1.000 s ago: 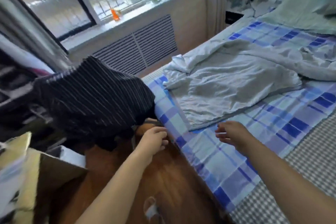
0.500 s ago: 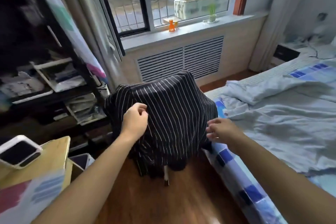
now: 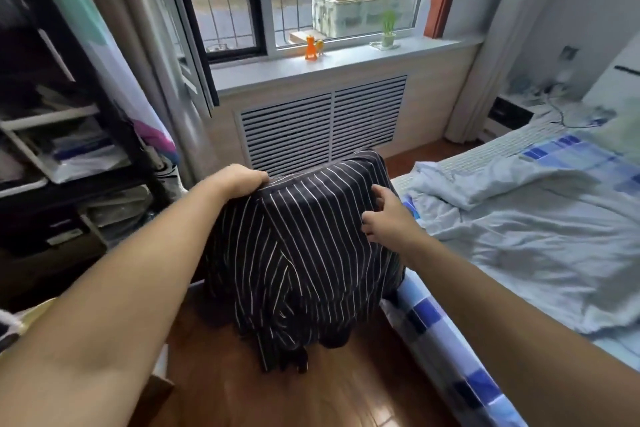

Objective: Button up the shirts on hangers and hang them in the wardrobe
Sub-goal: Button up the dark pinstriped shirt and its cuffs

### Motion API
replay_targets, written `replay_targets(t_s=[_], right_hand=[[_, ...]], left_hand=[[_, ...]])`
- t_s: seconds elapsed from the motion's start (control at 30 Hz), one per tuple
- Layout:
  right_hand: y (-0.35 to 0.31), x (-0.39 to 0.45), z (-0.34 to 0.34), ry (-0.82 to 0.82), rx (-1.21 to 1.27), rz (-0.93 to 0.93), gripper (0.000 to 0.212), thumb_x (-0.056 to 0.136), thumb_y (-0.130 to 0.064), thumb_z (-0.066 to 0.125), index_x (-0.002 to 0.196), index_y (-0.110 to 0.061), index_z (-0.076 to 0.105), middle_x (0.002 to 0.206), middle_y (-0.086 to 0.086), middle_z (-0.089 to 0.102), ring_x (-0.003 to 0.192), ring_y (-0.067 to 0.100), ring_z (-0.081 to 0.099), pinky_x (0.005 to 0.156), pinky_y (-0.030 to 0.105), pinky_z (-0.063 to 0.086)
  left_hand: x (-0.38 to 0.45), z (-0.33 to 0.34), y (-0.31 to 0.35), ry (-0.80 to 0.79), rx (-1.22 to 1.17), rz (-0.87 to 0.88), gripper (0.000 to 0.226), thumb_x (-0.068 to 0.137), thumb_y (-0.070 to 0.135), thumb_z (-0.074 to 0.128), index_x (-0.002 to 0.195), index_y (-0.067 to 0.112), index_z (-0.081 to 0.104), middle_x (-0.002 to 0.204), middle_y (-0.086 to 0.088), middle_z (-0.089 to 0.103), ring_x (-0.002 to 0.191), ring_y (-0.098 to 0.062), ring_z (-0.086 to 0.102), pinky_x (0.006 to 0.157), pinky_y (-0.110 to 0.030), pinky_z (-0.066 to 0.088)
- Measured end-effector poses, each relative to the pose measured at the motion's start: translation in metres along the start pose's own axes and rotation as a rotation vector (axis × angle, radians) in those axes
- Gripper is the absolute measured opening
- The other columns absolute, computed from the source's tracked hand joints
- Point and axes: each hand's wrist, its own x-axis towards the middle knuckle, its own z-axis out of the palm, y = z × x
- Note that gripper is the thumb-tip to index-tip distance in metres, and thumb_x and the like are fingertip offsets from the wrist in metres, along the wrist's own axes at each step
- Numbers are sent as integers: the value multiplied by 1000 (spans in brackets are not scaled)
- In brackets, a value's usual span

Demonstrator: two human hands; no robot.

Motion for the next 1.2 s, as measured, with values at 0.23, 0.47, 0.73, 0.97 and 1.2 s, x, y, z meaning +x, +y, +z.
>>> replay_targets(t_s=[0.23,0.47,0.73,0.97,1.2], right_hand=[[8,-4,-11,-2,-17,-5,72,92,-6,52,157,-28,28,110,-12,52,89,23,72,81,47,61],[-6,-9,-36,41,286,30,46,105,-37,50,148,-21,43,137,6,53,97,21,71,74,36,61],[-46,-15,-58,-211,269,72,40,96,-39,67,108,-1,73,98,11,76,82,22,74,79,34,59],[-33,-10,-52,233,112,-122,30,105,-24,53,96,-6,73,93,15,73,82,18,62,72,31,48],[-66,-25,-108,301,807,-220,27,107,-21,51,99,-10,74,100,11,75,95,26,71,92,48,59]], left_hand=[[14,7,17,335,230,97,46,103,52,48,116,15,71,124,-14,68,113,-38,63,90,-42,48],[-92,38,82,548,-151,798,33,107,38,48,104,20,76,94,-1,74,86,-19,67,74,-33,48],[-166,110,83,55,57,1064,36,103,44,44,127,29,67,118,7,64,111,-18,62,96,-41,51],[-112,63,54,213,-304,639,30,98,29,62,127,28,65,119,6,65,109,-12,62,99,-37,52],[-62,80,7,189,588,457,80,96,53,53,162,38,9,170,-5,14,156,-28,11,126,-46,10]])
